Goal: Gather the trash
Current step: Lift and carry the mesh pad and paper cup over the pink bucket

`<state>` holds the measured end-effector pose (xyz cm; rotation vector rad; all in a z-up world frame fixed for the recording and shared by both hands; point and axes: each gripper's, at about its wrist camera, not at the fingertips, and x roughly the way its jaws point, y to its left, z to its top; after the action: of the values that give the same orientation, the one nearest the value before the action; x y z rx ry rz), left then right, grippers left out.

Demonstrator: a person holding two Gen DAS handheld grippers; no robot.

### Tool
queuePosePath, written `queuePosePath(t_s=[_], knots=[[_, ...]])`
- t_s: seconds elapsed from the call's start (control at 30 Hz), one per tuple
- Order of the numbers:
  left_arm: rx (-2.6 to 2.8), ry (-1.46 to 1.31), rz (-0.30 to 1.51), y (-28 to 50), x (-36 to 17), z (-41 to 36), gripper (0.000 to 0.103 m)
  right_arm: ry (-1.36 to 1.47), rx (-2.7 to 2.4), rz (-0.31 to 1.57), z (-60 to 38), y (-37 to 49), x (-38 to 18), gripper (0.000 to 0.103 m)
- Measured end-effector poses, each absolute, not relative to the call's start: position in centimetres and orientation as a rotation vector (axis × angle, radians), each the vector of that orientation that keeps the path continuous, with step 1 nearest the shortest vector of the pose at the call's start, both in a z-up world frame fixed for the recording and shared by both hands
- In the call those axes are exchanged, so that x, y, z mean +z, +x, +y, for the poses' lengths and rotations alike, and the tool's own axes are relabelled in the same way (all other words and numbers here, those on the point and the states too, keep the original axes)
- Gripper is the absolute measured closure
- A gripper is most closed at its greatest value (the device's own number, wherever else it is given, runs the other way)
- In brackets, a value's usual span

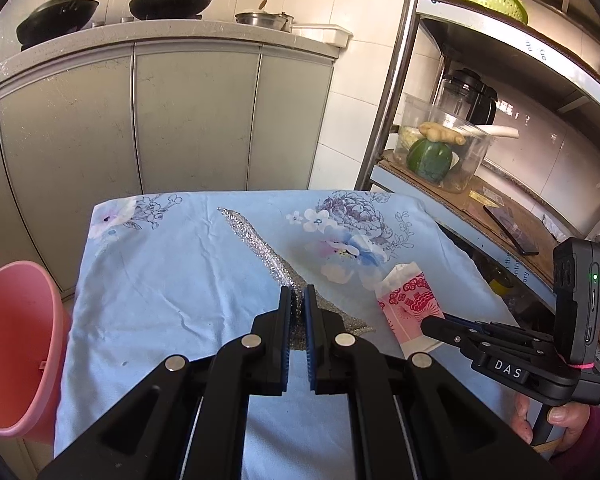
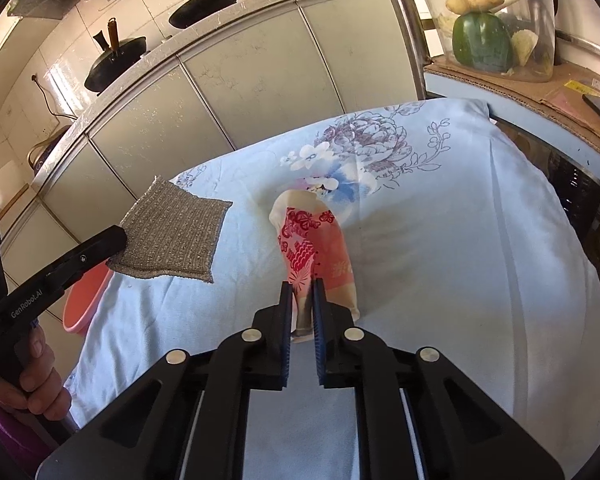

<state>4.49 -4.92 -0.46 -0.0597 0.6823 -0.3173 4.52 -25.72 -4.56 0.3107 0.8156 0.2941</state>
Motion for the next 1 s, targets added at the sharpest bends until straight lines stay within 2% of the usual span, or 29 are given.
queuePosePath(t_s=[0.47, 1.0], knots=[[-0.251, -0.110, 0.584, 1.3, 2.3, -0.4, 0.097, 0.223, 0.366, 0.773, -22.1, 3.6, -1.5, 0.093], [-0.046, -0.186, 0.520, -2.5, 3.9, 8.3, 0.097, 0.101, 0.553, 0.740, -12.8, 4.1, 1.9, 0.093]])
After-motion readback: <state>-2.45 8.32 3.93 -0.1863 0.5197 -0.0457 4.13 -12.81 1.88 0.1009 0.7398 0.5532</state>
